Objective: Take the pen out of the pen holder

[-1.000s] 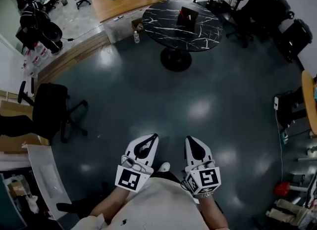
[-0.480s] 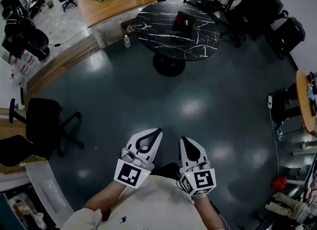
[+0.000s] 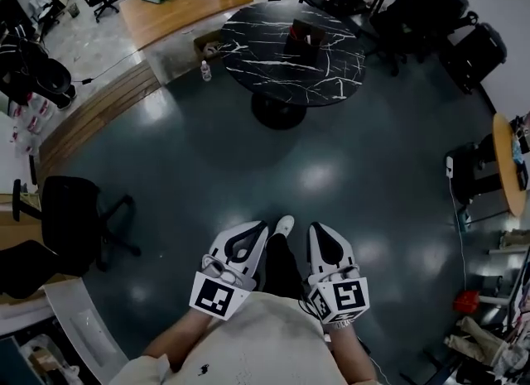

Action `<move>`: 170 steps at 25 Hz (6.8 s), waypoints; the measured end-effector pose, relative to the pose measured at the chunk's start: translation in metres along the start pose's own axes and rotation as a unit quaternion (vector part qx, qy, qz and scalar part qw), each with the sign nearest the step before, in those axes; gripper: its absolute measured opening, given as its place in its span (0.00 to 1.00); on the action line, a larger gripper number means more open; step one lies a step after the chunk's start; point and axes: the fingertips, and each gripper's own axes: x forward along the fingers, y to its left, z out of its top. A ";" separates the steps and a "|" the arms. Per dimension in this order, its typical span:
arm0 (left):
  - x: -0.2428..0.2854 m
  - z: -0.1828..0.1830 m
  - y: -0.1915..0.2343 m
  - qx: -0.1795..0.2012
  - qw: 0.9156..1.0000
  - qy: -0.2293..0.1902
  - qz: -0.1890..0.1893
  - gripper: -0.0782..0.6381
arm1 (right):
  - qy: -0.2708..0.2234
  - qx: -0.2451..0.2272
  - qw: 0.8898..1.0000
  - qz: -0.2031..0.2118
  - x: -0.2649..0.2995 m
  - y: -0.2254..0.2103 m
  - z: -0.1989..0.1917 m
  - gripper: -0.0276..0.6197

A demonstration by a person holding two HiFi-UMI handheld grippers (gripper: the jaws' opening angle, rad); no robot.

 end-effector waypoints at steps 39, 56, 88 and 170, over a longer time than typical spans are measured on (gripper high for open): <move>0.312 -0.011 0.133 0.007 0.996 0.043 0.078 0.13 | 0.027 0.008 0.996 0.086 0.257 -0.219 0.095 0.07; 0.431 0.027 0.291 0.123 0.990 0.058 -0.047 0.13 | 0.011 0.014 1.000 -0.001 0.409 -0.234 0.168 0.07; 0.664 0.000 0.398 0.129 0.984 0.110 0.058 0.13 | 0.048 0.023 0.992 0.114 0.619 -0.394 0.226 0.07; 0.661 0.054 0.399 0.138 0.984 0.111 0.002 0.18 | -0.020 -0.010 0.997 0.077 0.626 -0.392 0.285 0.07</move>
